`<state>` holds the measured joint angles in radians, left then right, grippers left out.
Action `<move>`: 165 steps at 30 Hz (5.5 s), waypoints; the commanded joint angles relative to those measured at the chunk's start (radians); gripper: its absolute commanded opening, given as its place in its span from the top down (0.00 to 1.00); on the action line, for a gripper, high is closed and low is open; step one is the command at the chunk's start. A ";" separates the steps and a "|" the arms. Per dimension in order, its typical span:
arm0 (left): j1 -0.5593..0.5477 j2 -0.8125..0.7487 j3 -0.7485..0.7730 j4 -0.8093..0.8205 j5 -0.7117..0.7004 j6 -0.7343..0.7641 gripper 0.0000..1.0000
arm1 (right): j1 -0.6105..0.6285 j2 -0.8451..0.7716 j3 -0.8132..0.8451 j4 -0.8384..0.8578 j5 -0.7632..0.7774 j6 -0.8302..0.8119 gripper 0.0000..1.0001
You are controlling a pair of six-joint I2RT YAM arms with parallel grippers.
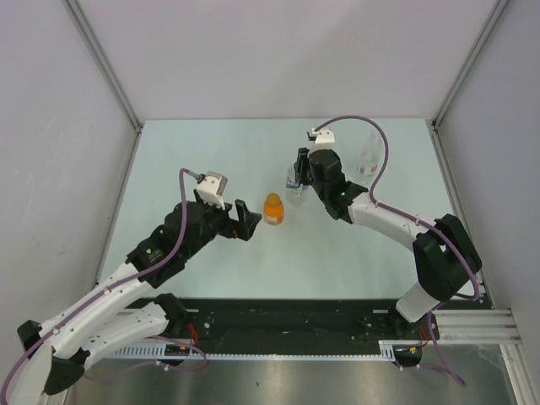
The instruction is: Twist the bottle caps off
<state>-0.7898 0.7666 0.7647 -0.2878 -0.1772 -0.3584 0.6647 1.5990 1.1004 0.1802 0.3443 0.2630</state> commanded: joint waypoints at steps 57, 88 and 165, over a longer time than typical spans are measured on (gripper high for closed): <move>-0.002 -0.053 -0.071 0.321 0.033 0.087 0.00 | 0.030 -0.408 0.052 -0.177 -0.048 0.041 1.00; 0.192 0.215 0.082 0.642 1.038 -0.085 0.00 | -0.160 -0.702 -0.123 -0.041 -1.033 0.413 1.00; -0.407 0.247 0.108 0.340 -0.331 0.515 1.00 | 0.150 -0.702 -0.020 -0.324 -0.245 0.387 0.30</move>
<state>-1.1763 1.0054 0.8463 0.0055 -0.3950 0.1066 0.8024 0.8825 1.0454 -0.1684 0.0826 0.6369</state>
